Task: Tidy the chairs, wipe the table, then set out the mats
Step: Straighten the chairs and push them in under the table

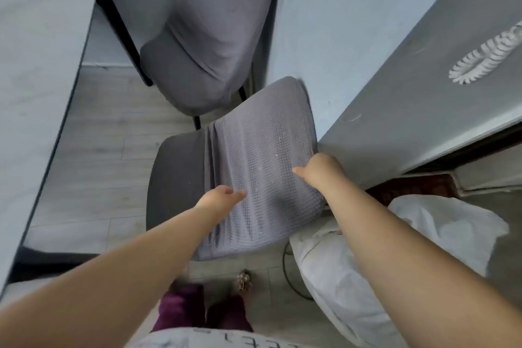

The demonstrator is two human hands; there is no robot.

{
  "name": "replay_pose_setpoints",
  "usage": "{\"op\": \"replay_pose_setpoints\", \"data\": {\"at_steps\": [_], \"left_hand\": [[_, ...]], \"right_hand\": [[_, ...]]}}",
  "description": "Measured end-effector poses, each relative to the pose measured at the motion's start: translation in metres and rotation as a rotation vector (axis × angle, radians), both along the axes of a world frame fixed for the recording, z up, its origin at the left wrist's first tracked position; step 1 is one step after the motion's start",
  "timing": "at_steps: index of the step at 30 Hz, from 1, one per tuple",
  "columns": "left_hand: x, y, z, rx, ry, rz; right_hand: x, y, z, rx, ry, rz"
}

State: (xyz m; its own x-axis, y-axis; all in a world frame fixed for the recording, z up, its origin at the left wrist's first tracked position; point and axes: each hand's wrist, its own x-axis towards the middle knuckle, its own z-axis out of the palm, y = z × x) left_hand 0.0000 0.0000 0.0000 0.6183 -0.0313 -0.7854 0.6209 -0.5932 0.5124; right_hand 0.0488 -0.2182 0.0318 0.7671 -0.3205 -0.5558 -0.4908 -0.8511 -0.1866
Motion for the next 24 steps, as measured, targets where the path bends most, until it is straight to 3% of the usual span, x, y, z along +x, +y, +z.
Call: {"op": "replay_pose_setpoints", "data": {"at_steps": [3,13,17,21,24], "left_hand": [[0.003,-0.015,-0.038,0.010,0.130,0.044],[-0.030,-0.050,-0.127,-0.093,0.482,0.488],[-0.040,-0.068,-0.145,-0.303,0.745,0.882],[-0.040,-0.088,-0.160,-0.498,0.712,1.170],[-0.037,-0.095,-0.164,-0.537,0.661,1.266]], "right_hand": [[0.007,-0.007,-0.018,0.059,-0.022,-0.048],[0.018,-0.021,-0.057,0.288,-0.082,-0.339],[0.022,-0.024,-0.061,0.335,-0.073,-0.357],[0.024,-0.027,-0.060,0.365,-0.056,-0.355],[0.029,-0.028,-0.060,0.372,-0.039,-0.376]]}}
